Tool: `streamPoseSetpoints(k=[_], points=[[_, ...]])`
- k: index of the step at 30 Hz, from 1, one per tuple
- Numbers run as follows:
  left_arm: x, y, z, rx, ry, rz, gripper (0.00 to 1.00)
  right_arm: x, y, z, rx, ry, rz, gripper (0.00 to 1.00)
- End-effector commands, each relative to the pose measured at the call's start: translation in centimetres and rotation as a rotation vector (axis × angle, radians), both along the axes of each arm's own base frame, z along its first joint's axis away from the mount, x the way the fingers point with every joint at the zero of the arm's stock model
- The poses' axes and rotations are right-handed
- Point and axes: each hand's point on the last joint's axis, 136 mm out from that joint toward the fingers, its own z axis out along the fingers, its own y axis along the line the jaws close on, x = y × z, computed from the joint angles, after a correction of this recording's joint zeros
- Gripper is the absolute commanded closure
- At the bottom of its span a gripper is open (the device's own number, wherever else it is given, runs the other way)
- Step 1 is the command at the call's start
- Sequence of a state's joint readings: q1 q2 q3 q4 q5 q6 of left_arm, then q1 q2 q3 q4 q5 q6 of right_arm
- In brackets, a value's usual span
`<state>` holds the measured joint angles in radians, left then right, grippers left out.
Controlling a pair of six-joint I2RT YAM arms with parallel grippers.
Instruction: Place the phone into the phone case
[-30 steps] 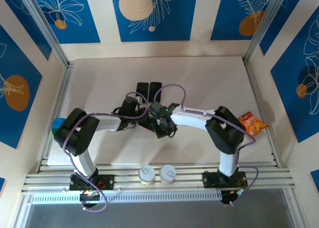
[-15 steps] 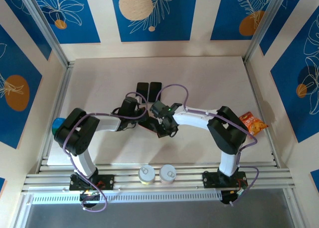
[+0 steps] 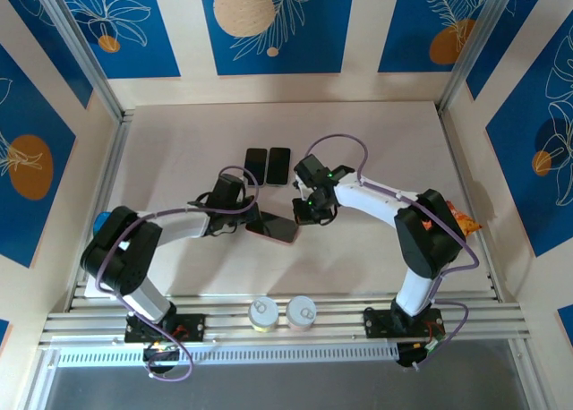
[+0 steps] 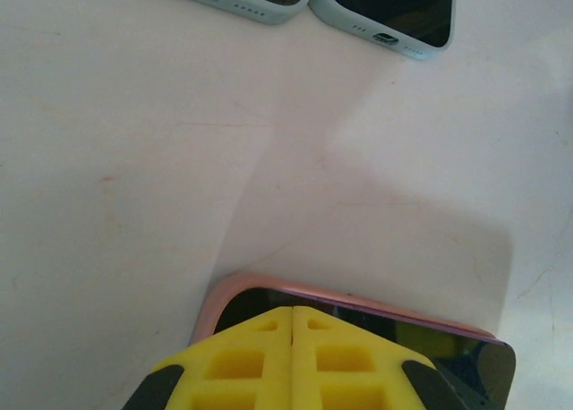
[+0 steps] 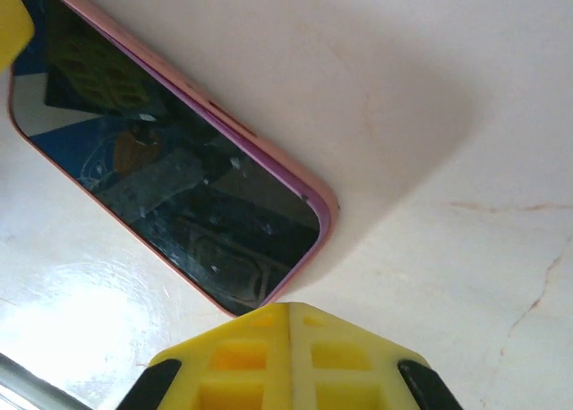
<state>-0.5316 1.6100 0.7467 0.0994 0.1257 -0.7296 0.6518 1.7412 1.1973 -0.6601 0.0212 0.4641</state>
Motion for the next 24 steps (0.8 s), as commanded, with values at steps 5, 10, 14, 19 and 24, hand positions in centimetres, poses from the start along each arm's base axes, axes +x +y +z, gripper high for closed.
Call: streamPoseSetpoints(k=[5,10,14,19,24], points=[[-1.0,1.3,0.2,0.023,0.017,0.013,1.0,1.3,0.5,-0.3,-0.02,-0.019,0.042,1.0],[-1.9,1.3,-1.2,0.021,0.049,0.017,1.0,1.8,1.0,-1.6,-0.03,0.002,0.054,1.0],[-2.6,1.5,-2.4,0.02,0.074,0.025,1.0,1.8,0.8,-3.1,-0.063,0.021,0.062,1.0],[-3.2,1.5,-3.6,0.024,0.1,0.029,1.0,1.1,0.4,-5.3,-0.112,0.062,0.079,1.0],[-3.4,1.7,-4.3,0.033,0.114,0.032,1.0,-0.1,-0.1,-7.3,-0.189,0.082,0.111,1.0]])
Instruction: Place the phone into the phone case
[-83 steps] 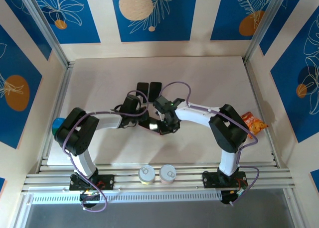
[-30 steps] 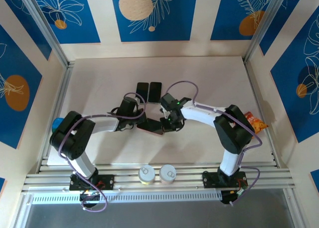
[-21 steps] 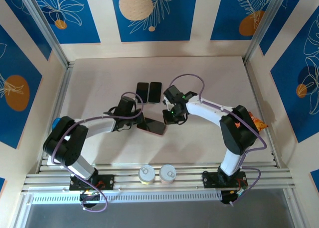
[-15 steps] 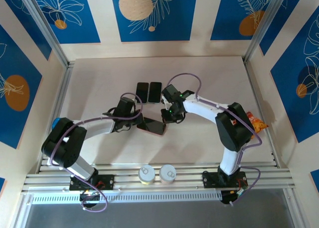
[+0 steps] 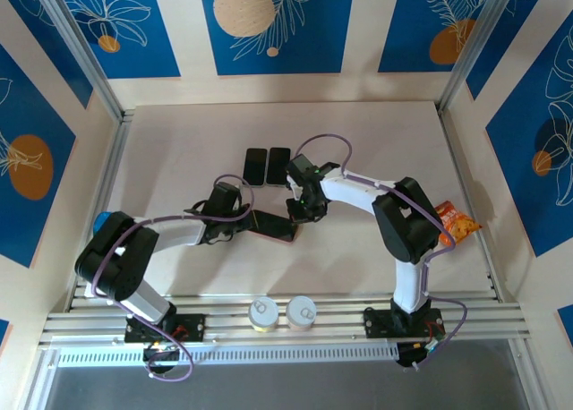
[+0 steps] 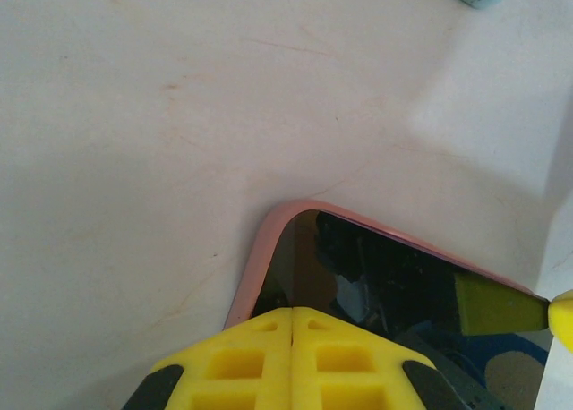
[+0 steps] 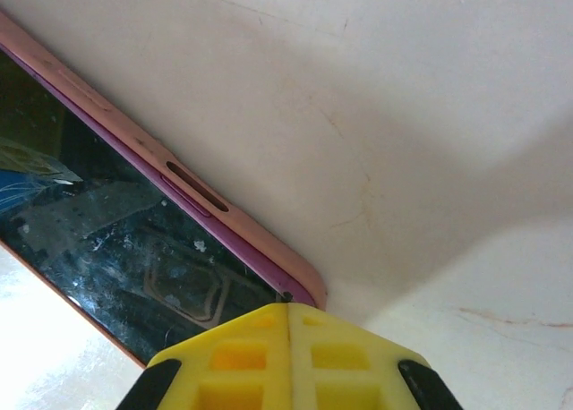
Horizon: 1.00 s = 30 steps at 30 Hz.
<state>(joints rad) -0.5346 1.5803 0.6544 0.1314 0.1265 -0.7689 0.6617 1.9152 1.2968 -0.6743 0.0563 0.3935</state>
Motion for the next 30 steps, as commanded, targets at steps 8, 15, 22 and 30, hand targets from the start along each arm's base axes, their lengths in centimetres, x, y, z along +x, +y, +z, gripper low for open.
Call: streamPoseSetpoints(k=[8,15,22,30], points=[[-1.4,0.9,-2.8,0.046,0.071,0.012,1.0,-4.7,-1.3,-6.3,-0.151,0.13,0.061,1.0],[-1.7,0.7,-3.5,0.048,0.083,0.001,1.0,-7.1,-2.5,-8.0,-0.166,0.197,0.005,1.0],[-0.5,-2.0,-3.6,0.127,0.058,-0.102,1.0,-7.9,-4.6,-7.2,-0.055,0.231,-0.209,1.0],[1.8,-7.5,-3.1,0.074,0.027,-0.184,1.0,-9.0,-8.2,-5.2,0.042,0.227,-0.422,1.0]])
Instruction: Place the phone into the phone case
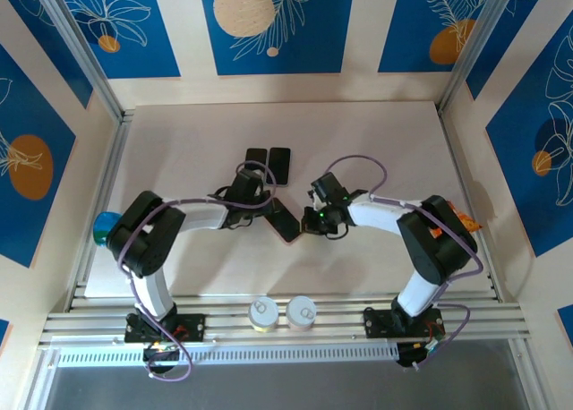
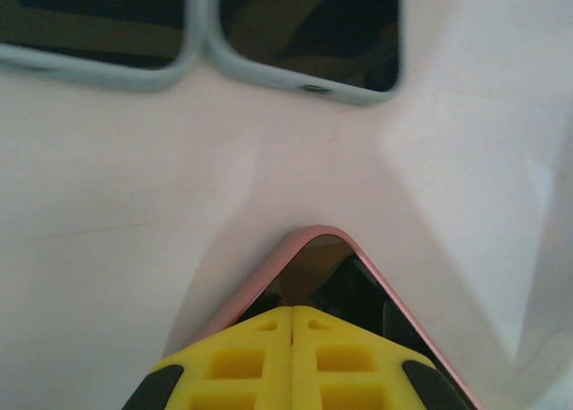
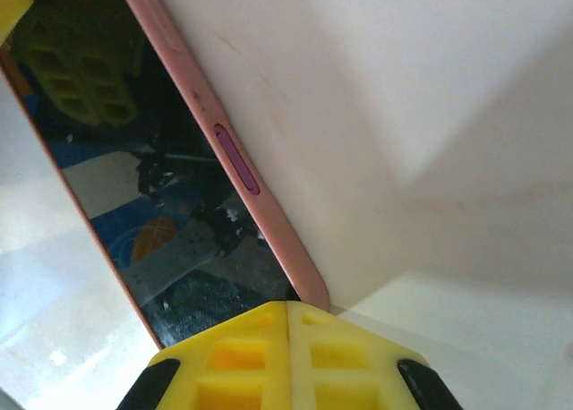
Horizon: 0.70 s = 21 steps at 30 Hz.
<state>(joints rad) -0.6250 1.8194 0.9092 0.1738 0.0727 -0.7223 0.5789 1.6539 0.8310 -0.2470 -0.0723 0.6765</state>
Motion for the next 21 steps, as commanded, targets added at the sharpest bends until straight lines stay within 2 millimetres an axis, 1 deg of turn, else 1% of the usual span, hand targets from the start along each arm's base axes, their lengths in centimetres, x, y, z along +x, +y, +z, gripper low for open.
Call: streamPoseSetpoints(k=[1,4,7,9,12,16,19,21], points=[[-2.9,-1.7,-3.4,0.054,0.116,-0.101,1.0,-6.7,-5.6,-4.0,-0.17,0.27,-0.097,1.0],[-2.6,-3.5,-3.3,0.034,0.111,-0.127,1.0,-7.2,-6.5,-3.3,-0.168,0.259,-0.12,1.0],[-2.0,-5.1,-3.1,0.016,0.101,-0.143,1.0,-7.7,-6.9,-2.7,-0.161,0.245,-0.129,1.0],[-1.5,-6.0,-2.8,-0.004,0.093,-0.149,1.0,-7.8,-6.9,-2.2,-0.151,0.232,-0.125,1.0],[-0.7,-6.6,-2.0,-0.017,0.075,-0.147,1.0,-7.2,-6.3,-1.0,-0.116,0.159,-0.1,1.0],[0.1,-7.3,0.4,-0.037,0.029,-0.161,1.0,-5.9,-5.1,1.4,-0.056,0.051,-0.056,1.0],[1.0,-7.0,2.8,-0.089,0.007,-0.148,1.0,-5.0,-4.2,3.1,-0.023,-0.008,-0.02,1.0],[1.5,-6.4,4.7,-0.123,-0.015,-0.129,1.0,-4.5,-3.3,4.0,0.007,-0.035,0.012,1.0]])
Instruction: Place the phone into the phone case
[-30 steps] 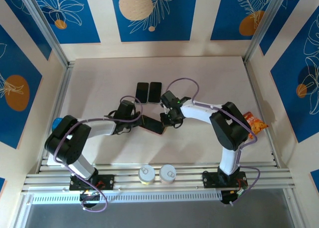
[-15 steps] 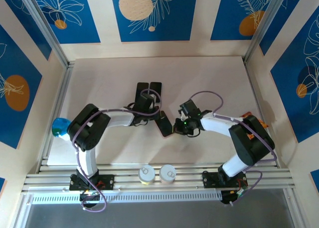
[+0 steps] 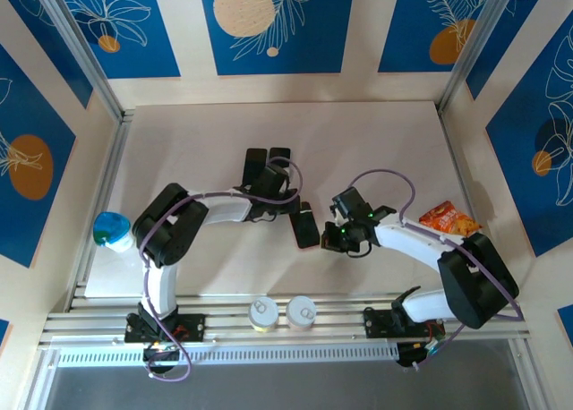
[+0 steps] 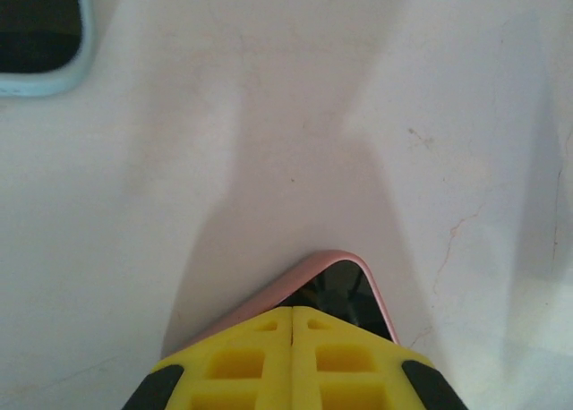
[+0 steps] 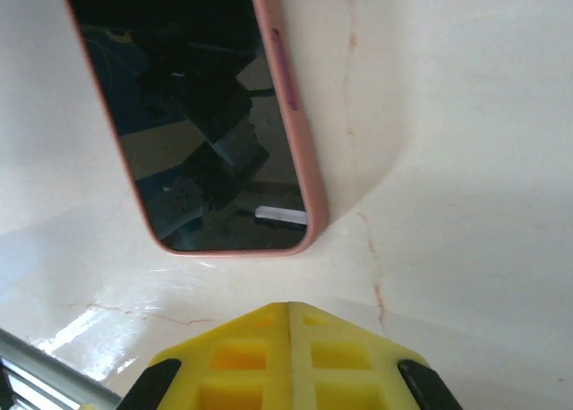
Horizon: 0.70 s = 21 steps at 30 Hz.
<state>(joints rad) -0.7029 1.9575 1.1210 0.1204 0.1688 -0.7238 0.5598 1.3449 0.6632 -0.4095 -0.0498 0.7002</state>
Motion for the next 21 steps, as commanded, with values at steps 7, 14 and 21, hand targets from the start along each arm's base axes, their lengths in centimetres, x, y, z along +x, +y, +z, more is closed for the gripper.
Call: streamPoseSetpoints(k=[7,14,21], points=[[0.9,4.1,7.2,-0.088,-0.082,0.085,1.0,1.8,3.8,2.4,0.098,-0.077,0.154,1.0],[-1.4,8.1,6.3,-0.044,-0.059,0.134,1.0,3.3,6.1,1.5,0.15,-0.088,0.185,1.0],[-3.4,10.6,3.9,-0.001,-0.006,0.176,1.0,5.5,5.9,-0.7,0.154,-0.06,0.104,1.0]])
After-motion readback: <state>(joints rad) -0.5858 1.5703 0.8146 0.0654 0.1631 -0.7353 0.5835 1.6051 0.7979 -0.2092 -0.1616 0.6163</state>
